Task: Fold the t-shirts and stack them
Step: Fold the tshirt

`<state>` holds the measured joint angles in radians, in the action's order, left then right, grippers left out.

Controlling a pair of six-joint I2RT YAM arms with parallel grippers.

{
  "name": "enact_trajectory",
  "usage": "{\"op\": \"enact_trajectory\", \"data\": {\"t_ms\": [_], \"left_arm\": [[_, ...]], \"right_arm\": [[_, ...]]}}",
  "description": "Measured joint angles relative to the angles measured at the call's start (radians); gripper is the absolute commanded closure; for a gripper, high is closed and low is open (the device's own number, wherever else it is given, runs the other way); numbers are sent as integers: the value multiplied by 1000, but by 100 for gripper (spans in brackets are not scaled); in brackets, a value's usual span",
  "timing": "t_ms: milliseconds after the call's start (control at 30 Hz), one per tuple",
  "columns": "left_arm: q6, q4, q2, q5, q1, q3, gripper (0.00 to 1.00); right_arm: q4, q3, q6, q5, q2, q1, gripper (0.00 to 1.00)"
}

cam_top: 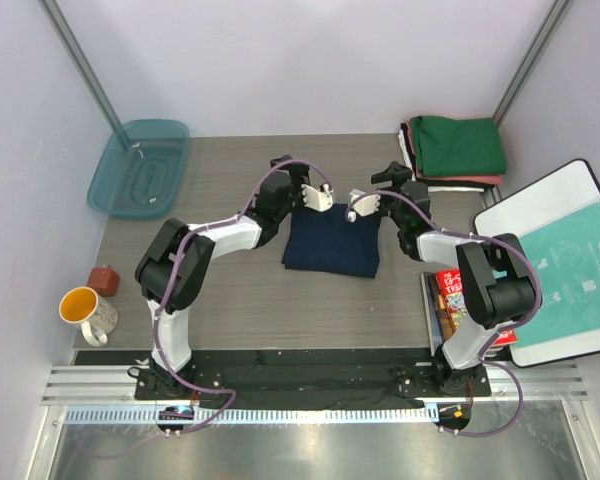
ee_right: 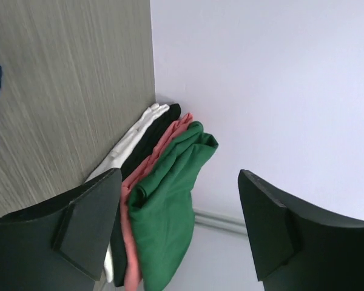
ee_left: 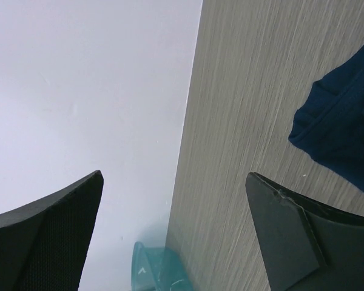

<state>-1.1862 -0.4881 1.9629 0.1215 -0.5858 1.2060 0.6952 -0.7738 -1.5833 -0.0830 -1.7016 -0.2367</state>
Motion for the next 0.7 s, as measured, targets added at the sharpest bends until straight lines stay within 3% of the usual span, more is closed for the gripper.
{"op": "enact_trajectory", "data": {"t_ms": [100,267,333,400,467,567,700], "left_arm": [[8,49,-35,-15,10,0,0],[53,282,-88,-260,58,75,1],[90,443,-50,-368,85,219,3],[133,614,19,-478,116,420,5],[156,734,94,-558,136,589,10],[175,934,231,-653,156,820,25],[185,1177,387,-754,164,968,20]], "right_arm": [[-118,-74,100,44,23,-9,28],[-655,-472,435,-40,6,4,33],[-867,-673,575,-123,-33,24,33],[-1008,-772,668,-203,-48,49,32],[-1155,-809,735,-289,-55,82,35],[-1337,-811,793,-389,-97,119,37],[-1485,-810,852,-507,-192,173,36]]}}
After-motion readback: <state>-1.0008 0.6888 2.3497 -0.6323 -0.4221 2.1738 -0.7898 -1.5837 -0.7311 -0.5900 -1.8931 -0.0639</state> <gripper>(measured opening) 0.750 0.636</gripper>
